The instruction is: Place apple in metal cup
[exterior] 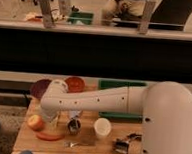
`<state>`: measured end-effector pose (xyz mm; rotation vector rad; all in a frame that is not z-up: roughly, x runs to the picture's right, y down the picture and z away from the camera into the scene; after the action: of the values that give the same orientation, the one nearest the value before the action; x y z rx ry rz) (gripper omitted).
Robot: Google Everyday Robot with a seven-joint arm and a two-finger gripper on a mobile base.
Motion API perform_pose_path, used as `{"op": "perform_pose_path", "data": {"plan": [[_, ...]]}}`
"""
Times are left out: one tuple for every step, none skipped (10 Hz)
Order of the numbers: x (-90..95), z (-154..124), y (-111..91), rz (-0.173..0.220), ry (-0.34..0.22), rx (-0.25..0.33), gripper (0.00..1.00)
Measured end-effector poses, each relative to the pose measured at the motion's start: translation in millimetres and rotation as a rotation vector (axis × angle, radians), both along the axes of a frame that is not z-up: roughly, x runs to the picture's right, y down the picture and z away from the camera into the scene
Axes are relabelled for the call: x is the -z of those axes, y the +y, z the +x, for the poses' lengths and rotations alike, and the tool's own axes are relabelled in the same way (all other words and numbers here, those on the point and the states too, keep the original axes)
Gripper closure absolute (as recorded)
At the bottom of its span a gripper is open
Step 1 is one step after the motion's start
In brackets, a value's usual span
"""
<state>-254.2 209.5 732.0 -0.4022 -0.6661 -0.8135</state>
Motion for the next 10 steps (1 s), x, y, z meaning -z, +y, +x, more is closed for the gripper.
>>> {"op": "perform_pose_path", "data": {"plan": [[1.2, -8, -3, 0.011, -0.006, 0.017, 0.2], [4.2, -19, -5, 0.019, -0.02, 0.037, 0.2], [7.7, -29, -6, 0.03, -0.036, 0.06, 0.2], [9.9, -36, -7, 0.045, -0.051, 0.083, 0.2], [11.0, -44, -7, 0.065, -0.067, 0.11, 0.2], [11.0, -48, -7, 0.079, -0.079, 0.13, 0.2], [10.1, -52, -6, 0.093, -0.089, 0.152, 0.2], [8.5, -54, -4, 0.097, -0.095, 0.167, 0.2], [4.8, -57, -2, 0.1, -0.109, 0.187, 0.2], [1.6, -63, 2, 0.093, -0.131, 0.215, 0.2]]}}
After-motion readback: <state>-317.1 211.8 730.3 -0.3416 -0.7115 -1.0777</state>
